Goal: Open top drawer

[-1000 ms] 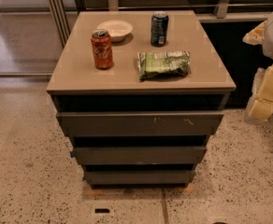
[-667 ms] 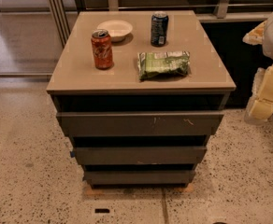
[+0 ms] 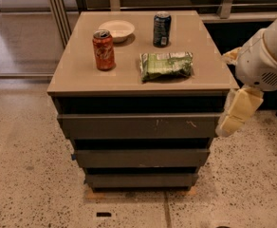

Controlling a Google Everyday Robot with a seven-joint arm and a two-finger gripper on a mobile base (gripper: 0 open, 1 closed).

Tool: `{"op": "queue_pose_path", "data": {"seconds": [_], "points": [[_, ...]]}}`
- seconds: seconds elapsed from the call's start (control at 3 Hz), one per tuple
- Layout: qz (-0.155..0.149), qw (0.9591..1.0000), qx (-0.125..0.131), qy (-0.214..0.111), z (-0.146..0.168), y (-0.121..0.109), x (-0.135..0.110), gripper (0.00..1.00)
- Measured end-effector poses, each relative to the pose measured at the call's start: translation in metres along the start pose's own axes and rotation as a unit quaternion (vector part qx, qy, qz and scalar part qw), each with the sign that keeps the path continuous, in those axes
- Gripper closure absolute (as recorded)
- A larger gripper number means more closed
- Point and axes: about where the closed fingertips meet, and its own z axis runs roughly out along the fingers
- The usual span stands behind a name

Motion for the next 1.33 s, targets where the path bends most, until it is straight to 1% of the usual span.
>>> {"op": "queue_pose_path", "data": {"seconds": [0.33, 0.67, 1.0, 1.33], "points": [[-0.008, 0.9992, -0.03, -0.024, 0.053, 0.006, -0.01, 0.0], [-0.019, 0.9968, -0.074, -0.025, 0.115, 0.02, -0.015, 0.0], [-0.026, 0.9942, -0.103, -0.017, 0.154, 0.034, -0.011, 0.0], [-0.031, 0.9944, -0.1, -0.014, 0.161, 0.037, -0.009, 0.0]]}}
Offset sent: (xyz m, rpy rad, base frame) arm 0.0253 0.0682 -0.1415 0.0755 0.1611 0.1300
